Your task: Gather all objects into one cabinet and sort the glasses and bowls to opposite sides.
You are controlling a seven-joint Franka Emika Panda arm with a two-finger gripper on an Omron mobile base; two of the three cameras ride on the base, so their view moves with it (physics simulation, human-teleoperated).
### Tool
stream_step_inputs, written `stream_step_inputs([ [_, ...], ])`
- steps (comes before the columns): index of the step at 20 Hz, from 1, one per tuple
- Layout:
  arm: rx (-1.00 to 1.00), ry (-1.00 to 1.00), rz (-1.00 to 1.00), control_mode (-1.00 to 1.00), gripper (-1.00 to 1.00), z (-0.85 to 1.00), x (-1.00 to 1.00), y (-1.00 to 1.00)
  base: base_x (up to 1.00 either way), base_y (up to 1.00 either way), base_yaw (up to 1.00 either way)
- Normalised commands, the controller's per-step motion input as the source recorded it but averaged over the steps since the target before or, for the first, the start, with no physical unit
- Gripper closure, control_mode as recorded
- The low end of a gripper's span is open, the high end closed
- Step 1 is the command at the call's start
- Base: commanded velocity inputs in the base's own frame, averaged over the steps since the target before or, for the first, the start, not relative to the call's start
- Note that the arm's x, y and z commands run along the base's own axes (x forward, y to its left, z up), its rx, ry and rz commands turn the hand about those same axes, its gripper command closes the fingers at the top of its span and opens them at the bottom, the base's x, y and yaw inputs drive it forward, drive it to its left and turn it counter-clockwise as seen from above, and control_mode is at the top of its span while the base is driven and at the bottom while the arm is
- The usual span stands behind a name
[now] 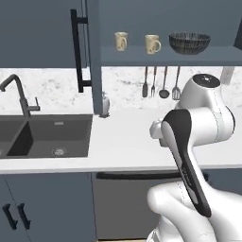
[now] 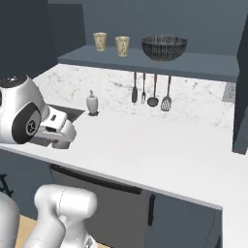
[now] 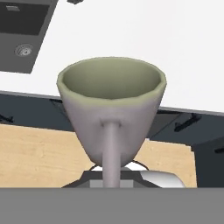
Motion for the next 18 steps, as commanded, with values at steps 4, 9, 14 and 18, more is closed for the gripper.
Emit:
stream_step_inputs([
  [4, 0.00, 0.00, 0.00, 1.00, 1.00, 0.00, 0.00, 0.00, 0.68, 0.35, -0.15],
  [9, 0.00, 0.00, 0.00, 1.00, 1.00, 0.00, 0.00, 0.00, 0.70, 0.33, -0.16],
  [14, 0.00, 0.00, 0.00, 1.00, 1.00, 0.00, 0.00, 0.00, 0.21, 0.13, -0.07],
  [18, 0.00, 0.00, 0.00, 1.00, 1.00, 0.00, 0.00, 0.00, 0.00, 0.05, 0.00],
])
